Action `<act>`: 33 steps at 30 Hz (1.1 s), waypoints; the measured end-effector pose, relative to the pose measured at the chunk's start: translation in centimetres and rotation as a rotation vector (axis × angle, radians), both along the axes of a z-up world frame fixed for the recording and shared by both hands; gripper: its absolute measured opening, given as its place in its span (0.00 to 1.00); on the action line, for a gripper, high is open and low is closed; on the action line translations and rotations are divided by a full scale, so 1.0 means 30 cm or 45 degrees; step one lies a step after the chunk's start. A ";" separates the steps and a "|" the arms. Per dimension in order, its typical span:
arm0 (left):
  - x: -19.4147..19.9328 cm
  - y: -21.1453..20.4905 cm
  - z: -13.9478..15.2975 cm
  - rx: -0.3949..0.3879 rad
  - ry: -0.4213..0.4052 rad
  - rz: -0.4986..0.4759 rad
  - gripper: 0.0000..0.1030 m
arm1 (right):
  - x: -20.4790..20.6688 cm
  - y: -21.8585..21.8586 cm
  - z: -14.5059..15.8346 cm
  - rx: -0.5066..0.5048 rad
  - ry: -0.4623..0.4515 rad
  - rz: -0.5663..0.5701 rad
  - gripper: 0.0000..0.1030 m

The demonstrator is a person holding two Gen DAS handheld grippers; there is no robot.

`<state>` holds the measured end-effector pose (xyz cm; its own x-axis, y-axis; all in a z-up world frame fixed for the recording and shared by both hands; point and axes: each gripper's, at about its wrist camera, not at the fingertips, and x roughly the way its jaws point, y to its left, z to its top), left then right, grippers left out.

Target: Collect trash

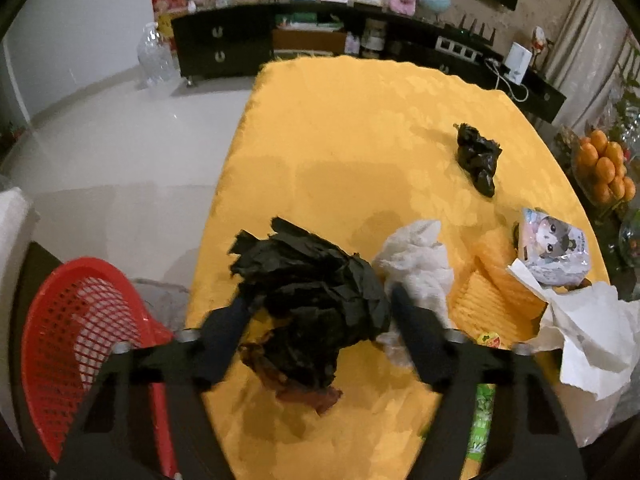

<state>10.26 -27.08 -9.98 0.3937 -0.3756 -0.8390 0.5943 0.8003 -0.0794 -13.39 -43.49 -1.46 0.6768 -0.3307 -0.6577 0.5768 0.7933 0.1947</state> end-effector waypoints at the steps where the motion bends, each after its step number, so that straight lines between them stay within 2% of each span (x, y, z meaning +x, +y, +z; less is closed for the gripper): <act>1: 0.004 0.000 -0.005 -0.010 0.003 0.001 0.52 | 0.002 -0.003 -0.004 0.007 0.003 0.000 0.94; 5: -0.001 0.012 0.004 -0.039 -0.004 -0.005 0.45 | 0.008 0.002 -0.010 0.012 0.009 0.002 0.94; 9: -0.010 0.045 0.044 -0.072 -0.019 0.015 0.44 | 0.031 0.008 -0.010 0.012 0.023 0.012 0.94; 13: -0.028 0.082 0.119 -0.082 -0.103 0.037 0.44 | 0.108 -0.007 0.003 0.011 0.052 0.035 0.94; 21: -0.024 0.173 0.259 -0.140 -0.204 0.145 0.44 | 0.403 -0.132 0.028 -0.064 0.137 0.057 0.94; 25: -0.004 0.209 0.290 -0.155 -0.224 0.201 0.45 | 0.547 -0.198 -0.019 -0.014 0.159 0.058 0.94; 30: 0.023 0.242 0.300 -0.153 -0.233 0.259 0.45 | 0.704 -0.230 -0.103 0.034 0.239 0.081 0.93; 33: 0.032 0.252 0.293 -0.125 -0.252 0.276 0.45 | 0.764 -0.244 -0.151 0.066 0.289 0.084 0.88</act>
